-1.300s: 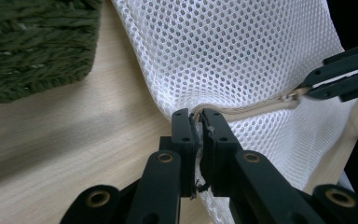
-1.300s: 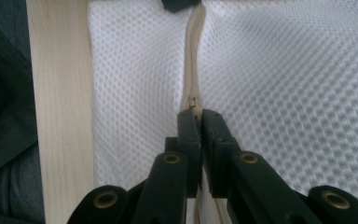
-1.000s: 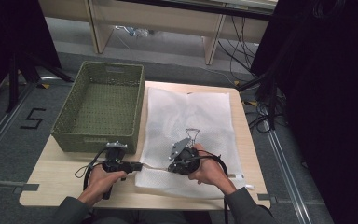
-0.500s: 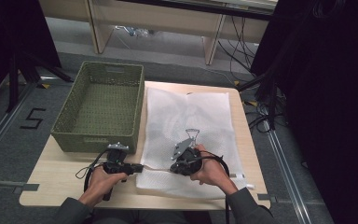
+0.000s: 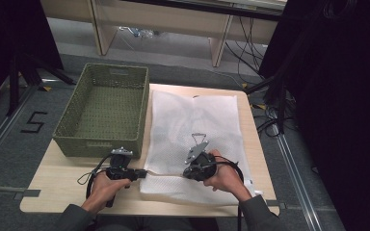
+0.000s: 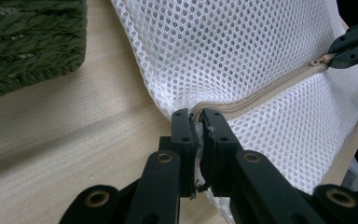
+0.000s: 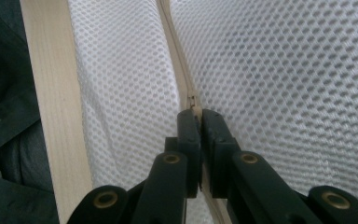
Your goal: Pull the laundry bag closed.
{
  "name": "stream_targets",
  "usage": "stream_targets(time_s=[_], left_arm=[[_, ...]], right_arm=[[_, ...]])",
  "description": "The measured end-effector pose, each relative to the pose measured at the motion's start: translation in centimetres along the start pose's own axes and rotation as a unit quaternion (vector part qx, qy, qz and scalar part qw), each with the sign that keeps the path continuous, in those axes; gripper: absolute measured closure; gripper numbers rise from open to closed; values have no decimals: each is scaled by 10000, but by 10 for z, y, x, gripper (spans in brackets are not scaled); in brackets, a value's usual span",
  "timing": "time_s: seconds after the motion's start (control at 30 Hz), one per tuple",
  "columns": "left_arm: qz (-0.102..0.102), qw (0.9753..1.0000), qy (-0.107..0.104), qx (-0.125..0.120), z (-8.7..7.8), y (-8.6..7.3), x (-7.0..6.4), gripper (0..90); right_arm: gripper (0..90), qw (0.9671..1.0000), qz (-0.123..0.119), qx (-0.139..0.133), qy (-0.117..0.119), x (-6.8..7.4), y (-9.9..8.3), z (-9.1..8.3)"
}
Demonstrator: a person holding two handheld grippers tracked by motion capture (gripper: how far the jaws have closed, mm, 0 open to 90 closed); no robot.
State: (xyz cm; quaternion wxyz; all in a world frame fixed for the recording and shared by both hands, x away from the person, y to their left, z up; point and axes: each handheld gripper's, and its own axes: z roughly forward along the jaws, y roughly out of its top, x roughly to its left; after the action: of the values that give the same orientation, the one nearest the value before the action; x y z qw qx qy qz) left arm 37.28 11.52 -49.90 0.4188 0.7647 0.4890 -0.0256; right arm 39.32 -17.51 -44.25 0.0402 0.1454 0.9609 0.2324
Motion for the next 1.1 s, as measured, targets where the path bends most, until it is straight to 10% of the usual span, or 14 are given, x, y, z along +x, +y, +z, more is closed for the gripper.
stream_targets(time_s=[0.47, 1.1], left_arm=[[-115, 9999, 108, -19, -4, 0, 8, 833], [-89, 10000, 10, 21, -4, -2, 4, 825]], right_arm=[[900, 9985, 497, 100, -210, -13, -32, -14], [745, 9960, 849, -103, 245, 0, -23, 3]])
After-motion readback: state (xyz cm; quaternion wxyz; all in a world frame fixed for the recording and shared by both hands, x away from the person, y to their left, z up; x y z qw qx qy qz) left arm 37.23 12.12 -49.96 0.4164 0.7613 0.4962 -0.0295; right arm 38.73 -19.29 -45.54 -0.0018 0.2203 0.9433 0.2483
